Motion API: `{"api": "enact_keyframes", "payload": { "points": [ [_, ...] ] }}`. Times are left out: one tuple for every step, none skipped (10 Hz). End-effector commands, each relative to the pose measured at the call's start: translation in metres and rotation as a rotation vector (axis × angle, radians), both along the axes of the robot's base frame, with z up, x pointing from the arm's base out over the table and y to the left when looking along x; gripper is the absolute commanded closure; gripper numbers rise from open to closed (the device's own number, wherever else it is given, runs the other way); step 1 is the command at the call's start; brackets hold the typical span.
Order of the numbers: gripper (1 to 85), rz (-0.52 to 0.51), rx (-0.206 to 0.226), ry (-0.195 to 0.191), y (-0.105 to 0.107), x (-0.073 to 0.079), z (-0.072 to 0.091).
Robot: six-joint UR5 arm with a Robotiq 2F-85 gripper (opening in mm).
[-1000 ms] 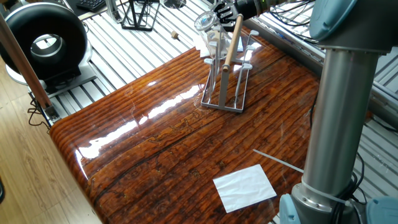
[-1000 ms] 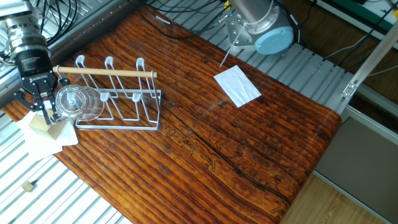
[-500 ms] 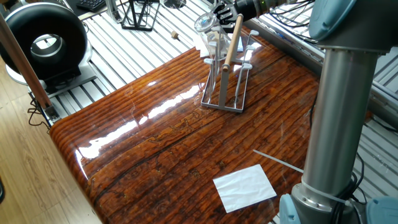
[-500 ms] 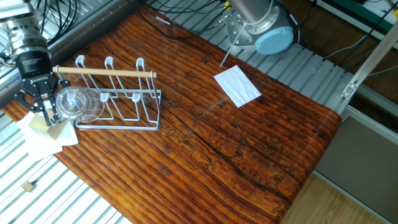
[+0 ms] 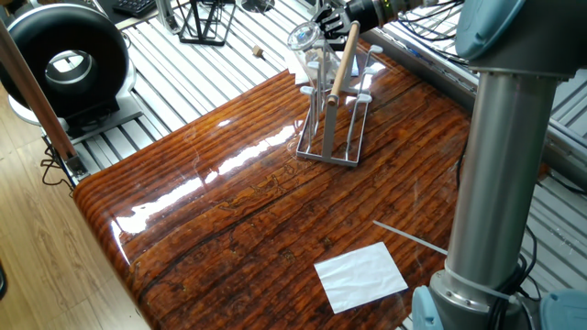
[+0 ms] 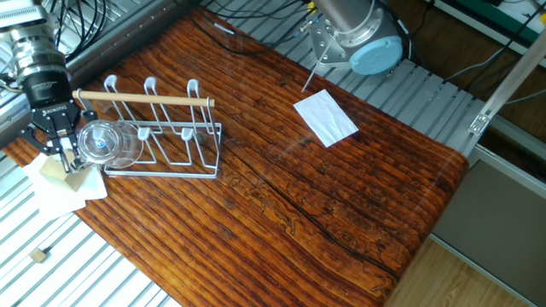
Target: Put the cup on the cup rack
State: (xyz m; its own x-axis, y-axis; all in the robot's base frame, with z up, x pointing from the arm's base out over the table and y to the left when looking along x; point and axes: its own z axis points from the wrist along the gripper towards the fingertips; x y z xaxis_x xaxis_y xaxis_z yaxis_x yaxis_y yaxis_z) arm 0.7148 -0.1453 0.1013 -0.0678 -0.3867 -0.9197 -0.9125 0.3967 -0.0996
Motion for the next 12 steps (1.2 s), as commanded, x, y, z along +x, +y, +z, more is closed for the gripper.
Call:
{"api": "enact_keyframes", "payload": {
  "points": [
    [84.7, 0.005, -0.019, 0.001, -0.003, -0.0011, -0.0024],
    [84.7, 0.005, -0.02, 0.005, -0.0031, -0.0013, -0.0027],
    [84.7, 0.006, -0.024, 0.007, -0.0034, -0.0016, -0.0036],
    [84.7, 0.007, -0.022, 0.016, -0.0032, -0.0029, -0.0034],
    [84.7, 0.006, -0.023, 0.017, -0.0035, -0.0031, -0.0029],
    [84.7, 0.002, -0.026, 0.025, -0.0041, -0.0031, -0.0036],
    [84.0, 0.002, -0.034, 0.029, -0.0049, -0.0032, -0.0044],
    [83.0, 0.004, -0.038, 0.028, -0.0048, -0.0033, -0.0043],
    [80.0, 0.015, -0.035, 0.034, -0.0033, -0.0061, -0.0033],
    [79.0, 0.017, -0.042, 0.029, -0.0032, -0.0054, -0.0033],
    [78.0, 0.02, -0.041, 0.026, -0.0023, -0.005, -0.0025],
    [76.3, 0.025, -0.038, 0.02, -0.001, -0.0046, -0.0007]
  ]
}}
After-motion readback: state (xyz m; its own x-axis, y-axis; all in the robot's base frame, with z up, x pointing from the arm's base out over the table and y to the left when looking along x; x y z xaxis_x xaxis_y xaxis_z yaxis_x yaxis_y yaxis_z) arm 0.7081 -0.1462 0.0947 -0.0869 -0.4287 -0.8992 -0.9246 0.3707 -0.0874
